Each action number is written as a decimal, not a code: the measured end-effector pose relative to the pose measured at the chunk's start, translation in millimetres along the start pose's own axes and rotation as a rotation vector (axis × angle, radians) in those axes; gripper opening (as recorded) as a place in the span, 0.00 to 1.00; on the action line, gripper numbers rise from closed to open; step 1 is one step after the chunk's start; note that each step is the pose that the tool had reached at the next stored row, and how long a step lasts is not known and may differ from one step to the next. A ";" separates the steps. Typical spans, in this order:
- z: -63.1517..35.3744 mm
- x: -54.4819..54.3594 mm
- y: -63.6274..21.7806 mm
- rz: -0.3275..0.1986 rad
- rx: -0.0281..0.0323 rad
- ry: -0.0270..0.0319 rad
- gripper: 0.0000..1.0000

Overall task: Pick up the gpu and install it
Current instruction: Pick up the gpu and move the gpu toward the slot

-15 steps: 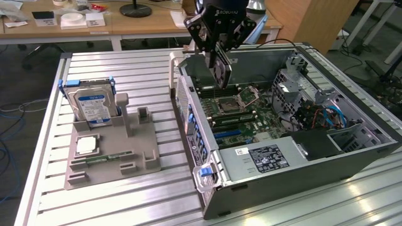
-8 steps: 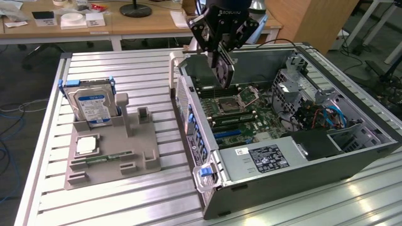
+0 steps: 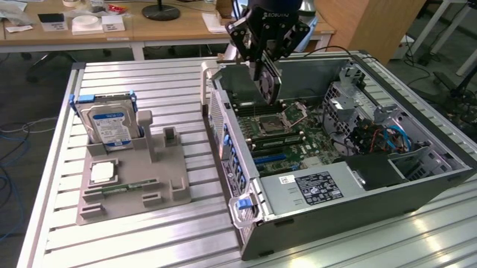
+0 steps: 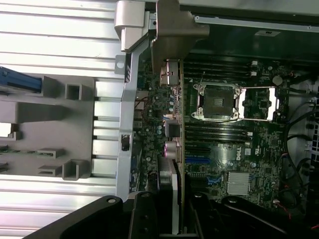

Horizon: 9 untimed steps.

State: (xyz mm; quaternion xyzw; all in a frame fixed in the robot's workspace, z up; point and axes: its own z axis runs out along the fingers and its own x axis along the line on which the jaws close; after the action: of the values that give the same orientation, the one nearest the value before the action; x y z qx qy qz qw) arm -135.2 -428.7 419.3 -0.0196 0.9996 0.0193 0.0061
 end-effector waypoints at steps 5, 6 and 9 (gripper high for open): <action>0.2 -2.0 0.0 -0.002 0.0000 0.0001 0.28; 0.1 -2.2 -0.1 -0.002 0.0000 0.0001 0.28; 0.2 -2.3 0.0 -0.002 0.0000 0.0001 0.28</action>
State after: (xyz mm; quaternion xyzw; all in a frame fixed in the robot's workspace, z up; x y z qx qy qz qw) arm -132.9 -428.7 419.1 -0.0206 0.9996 0.0193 0.0061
